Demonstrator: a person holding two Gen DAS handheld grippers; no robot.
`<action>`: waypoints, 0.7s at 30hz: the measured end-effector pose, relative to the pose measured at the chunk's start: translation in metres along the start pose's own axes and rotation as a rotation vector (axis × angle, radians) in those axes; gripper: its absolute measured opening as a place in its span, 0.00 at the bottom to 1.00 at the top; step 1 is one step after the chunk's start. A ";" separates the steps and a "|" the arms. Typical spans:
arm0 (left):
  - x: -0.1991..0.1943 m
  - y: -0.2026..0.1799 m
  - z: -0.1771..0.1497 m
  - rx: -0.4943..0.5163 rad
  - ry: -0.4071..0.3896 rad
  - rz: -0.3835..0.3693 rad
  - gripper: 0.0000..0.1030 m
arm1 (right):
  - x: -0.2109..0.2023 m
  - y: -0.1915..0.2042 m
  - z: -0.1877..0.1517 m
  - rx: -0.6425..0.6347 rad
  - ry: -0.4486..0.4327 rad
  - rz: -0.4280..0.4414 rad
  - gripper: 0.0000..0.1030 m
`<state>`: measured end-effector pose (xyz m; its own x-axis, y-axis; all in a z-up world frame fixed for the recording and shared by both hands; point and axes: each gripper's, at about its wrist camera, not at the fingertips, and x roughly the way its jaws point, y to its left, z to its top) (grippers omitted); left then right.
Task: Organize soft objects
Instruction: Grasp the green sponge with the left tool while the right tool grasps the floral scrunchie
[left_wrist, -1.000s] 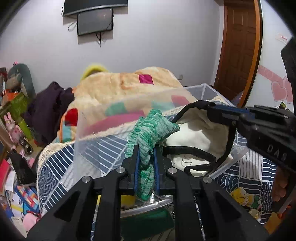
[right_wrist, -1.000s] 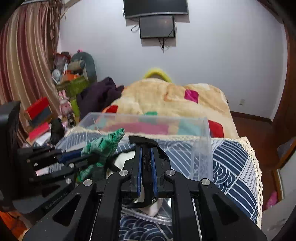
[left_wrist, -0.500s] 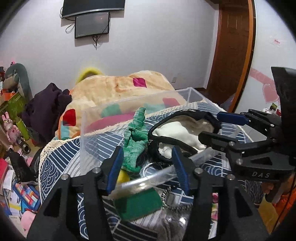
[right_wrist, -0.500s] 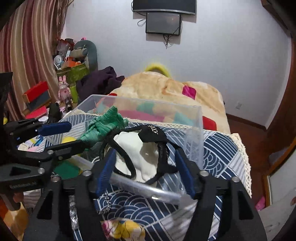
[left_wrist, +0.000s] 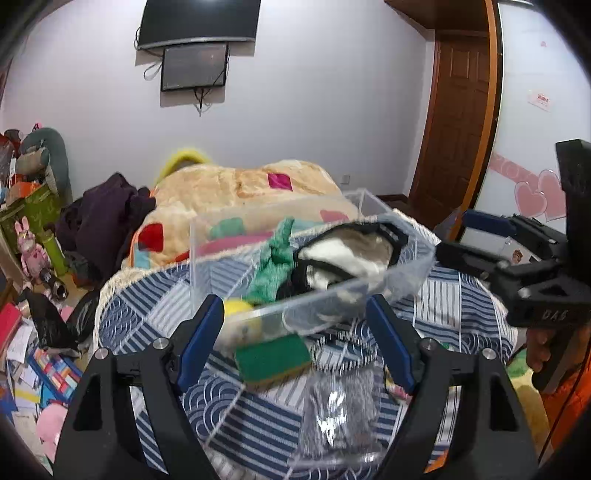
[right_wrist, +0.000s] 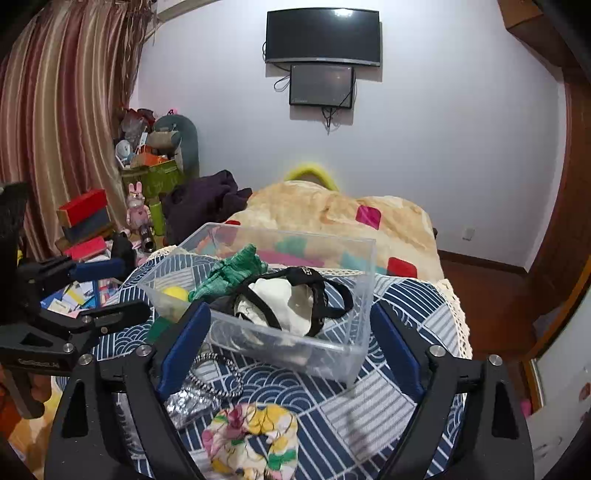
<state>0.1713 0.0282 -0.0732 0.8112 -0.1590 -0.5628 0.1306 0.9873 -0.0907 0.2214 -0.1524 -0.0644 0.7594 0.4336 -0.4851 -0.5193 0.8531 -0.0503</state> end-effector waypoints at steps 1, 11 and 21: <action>0.000 0.001 -0.005 -0.005 0.010 0.000 0.77 | -0.002 0.001 -0.004 0.000 -0.003 -0.004 0.88; 0.028 0.016 -0.059 -0.060 0.150 0.035 0.77 | 0.006 0.004 -0.057 0.029 0.099 0.004 0.88; 0.055 0.017 -0.055 -0.106 0.145 0.088 0.77 | 0.024 0.007 -0.095 0.113 0.218 0.081 0.88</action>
<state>0.1864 0.0364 -0.1509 0.7255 -0.0784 -0.6837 -0.0041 0.9930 -0.1182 0.1988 -0.1637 -0.1598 0.6083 0.4399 -0.6606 -0.5189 0.8502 0.0883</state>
